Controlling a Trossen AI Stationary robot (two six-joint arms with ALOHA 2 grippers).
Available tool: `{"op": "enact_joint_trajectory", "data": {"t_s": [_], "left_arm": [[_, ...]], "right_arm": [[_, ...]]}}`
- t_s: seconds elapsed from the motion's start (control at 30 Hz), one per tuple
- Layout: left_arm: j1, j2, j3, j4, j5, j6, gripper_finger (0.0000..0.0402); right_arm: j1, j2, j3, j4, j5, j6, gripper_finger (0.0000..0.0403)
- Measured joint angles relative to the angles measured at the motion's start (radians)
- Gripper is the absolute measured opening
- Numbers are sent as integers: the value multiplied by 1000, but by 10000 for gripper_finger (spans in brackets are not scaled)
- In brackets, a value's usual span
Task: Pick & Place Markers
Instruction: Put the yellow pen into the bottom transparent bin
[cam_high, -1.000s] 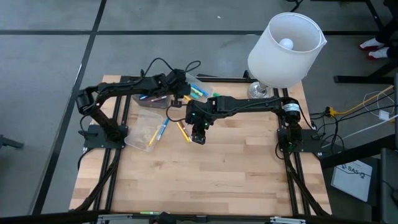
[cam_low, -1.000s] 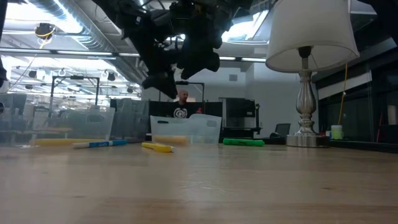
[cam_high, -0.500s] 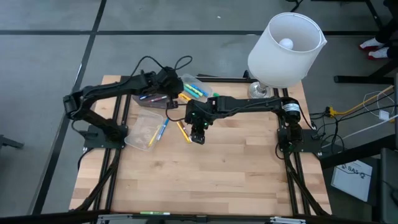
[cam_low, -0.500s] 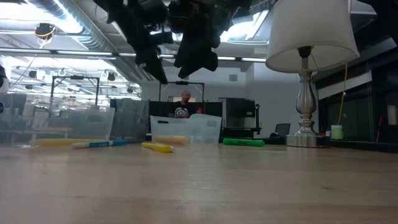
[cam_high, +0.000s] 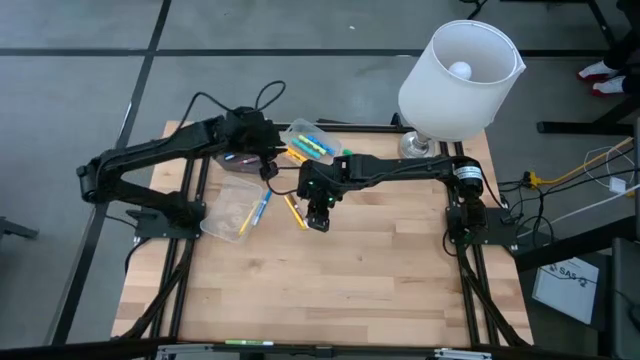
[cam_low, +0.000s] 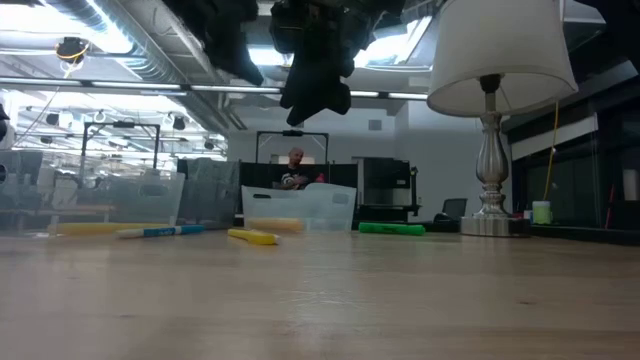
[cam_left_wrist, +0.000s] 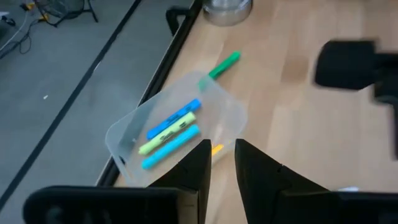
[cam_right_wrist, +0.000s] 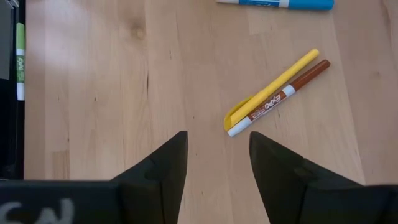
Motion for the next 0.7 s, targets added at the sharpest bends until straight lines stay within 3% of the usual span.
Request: {"op": "enact_joint_trajectory", "data": {"t_s": [0.47,0.7], "left_arm": [[-183,-73,-6,-46,0,-115,62],[-263,-77,-132,5,9,-165,61]], "right_arm": [[1,0,0,7,0,13,171],[0,0,0,7,0,63,171]]}}
